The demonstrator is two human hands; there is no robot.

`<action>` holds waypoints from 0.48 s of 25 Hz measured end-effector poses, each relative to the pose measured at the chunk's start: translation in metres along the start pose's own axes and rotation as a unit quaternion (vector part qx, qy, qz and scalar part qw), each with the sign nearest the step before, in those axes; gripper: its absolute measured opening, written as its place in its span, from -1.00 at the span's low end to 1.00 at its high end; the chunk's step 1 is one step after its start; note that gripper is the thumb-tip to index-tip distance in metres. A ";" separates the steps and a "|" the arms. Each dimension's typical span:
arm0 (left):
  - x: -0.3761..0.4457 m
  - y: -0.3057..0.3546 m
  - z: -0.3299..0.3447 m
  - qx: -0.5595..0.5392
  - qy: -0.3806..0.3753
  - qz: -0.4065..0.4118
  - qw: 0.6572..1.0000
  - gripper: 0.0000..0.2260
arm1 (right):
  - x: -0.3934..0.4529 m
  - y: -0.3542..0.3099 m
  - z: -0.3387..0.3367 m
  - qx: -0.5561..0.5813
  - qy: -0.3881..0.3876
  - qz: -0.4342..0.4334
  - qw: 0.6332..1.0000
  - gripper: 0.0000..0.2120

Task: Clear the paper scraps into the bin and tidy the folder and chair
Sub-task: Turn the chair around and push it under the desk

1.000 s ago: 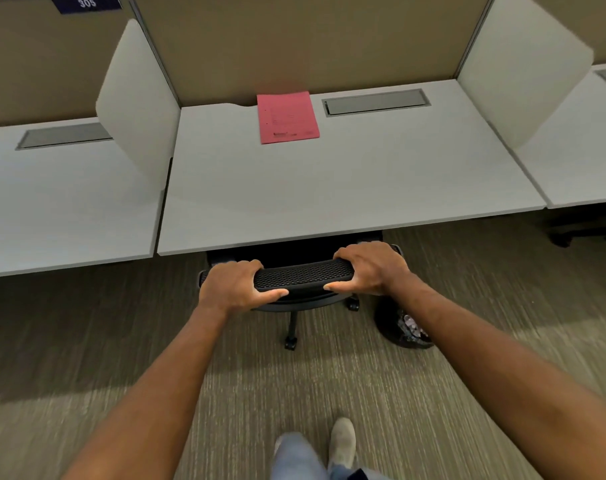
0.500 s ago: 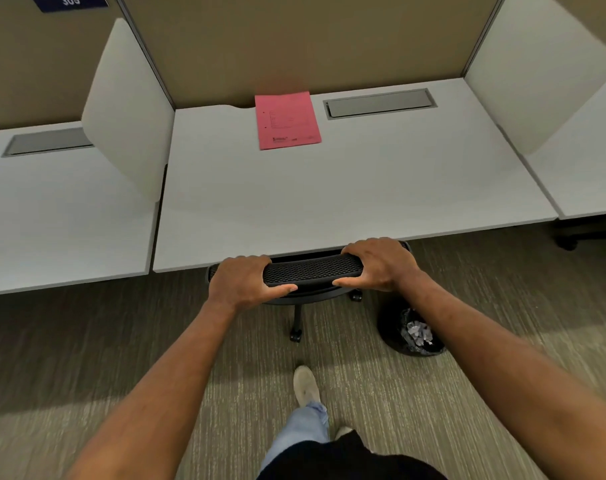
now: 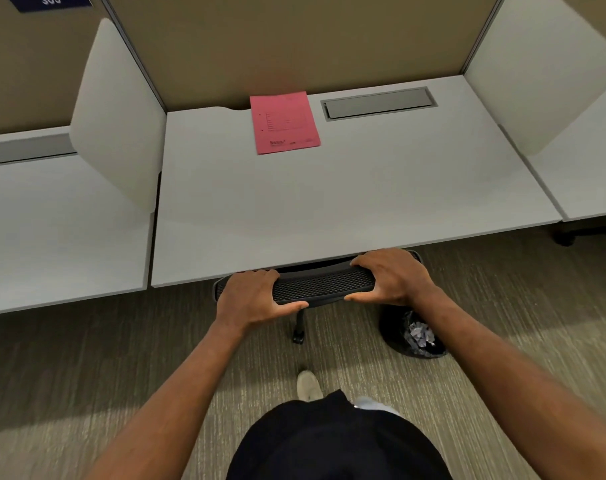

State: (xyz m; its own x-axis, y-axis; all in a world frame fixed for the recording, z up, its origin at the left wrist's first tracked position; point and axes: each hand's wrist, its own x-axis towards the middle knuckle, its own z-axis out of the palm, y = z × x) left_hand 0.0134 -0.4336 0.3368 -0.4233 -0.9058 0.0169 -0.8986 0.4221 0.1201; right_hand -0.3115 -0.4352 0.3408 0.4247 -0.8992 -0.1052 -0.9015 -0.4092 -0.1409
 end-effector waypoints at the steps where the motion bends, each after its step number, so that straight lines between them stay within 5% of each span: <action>1: 0.000 0.000 0.000 -0.001 -0.001 -0.001 1.000 -0.25 | 0.000 0.000 0.000 -0.002 -0.002 -0.002 1.000 -0.12; 12: -0.001 -0.001 -0.002 0.004 -0.022 -0.005 1.000 -0.22 | 0.002 0.000 -0.002 -0.006 -0.030 -0.010 0.999 -0.20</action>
State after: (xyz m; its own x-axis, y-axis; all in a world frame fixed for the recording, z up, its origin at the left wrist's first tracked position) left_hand 0.0152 -0.4333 0.3385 -0.4181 -0.9080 -0.0290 -0.9039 0.4126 0.1124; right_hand -0.3112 -0.4371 0.3426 0.4460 -0.8802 -0.1623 -0.8939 -0.4289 -0.1308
